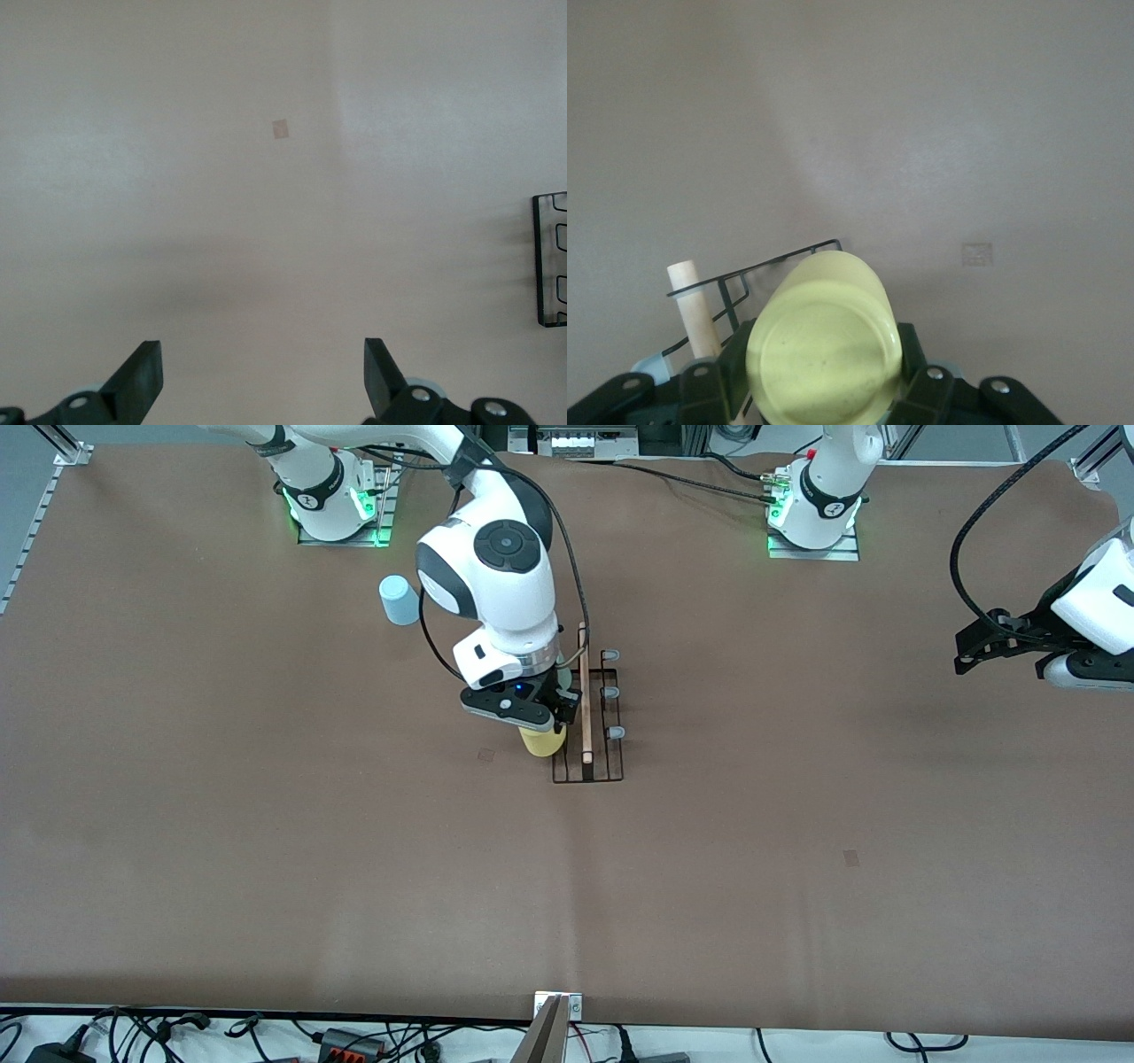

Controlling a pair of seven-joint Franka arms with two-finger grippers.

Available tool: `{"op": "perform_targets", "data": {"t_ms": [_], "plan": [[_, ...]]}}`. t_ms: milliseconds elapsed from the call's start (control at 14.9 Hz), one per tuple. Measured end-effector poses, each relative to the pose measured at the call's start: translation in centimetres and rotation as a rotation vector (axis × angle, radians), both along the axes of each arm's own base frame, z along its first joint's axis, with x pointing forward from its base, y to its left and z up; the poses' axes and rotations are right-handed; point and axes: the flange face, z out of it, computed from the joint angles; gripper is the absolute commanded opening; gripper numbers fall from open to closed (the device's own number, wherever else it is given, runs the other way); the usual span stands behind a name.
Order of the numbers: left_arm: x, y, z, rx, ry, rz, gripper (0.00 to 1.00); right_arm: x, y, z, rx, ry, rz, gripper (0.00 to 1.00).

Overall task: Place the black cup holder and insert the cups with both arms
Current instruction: 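Lift the yellow cup and lower it onto a rack peg with the right gripper, then open the right gripper and withdraw it from the rack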

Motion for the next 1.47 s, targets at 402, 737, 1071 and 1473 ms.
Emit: {"op": "perform_targets", "data": {"t_ms": [402,737,1071,1473], "plan": [[0.0,0.2,0.1,0.000,0.001,0.003,1.00,-0.4,1.1,-0.6,0.026,-0.017,-0.007,1.00],[0.0,-0.3,0.2,0.000,0.000,-0.005,1.00,4.3,-7.0,5.8,-0.051,-0.006,-0.026,1.00],[0.0,-0.3,0.2,0.000,0.000,-0.004,1.00,9.4,-29.1,15.4,-0.115,-0.008,0.036,1.00],[0.0,0.1,0.2,0.000,0.001,0.002,1.00,7.1,-51.9,21.6,-0.135,0.100,0.140,1.00]]}}
